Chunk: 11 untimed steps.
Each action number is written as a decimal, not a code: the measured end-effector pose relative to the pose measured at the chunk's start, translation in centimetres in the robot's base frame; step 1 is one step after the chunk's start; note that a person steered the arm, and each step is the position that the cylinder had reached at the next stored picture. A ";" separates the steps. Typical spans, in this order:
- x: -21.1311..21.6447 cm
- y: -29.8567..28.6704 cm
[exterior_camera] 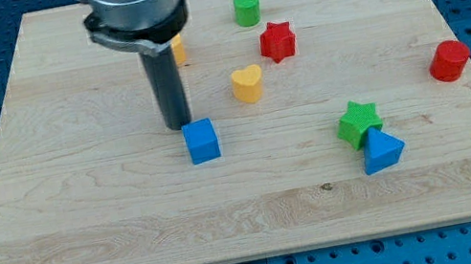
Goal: Slide the blue cube parallel left to the green star
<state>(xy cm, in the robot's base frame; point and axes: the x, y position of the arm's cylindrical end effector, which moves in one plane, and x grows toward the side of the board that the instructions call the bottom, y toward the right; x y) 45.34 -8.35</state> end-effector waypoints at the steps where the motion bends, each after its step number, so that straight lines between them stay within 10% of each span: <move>1: 1.5 -1.4; 11: 5.4 6.8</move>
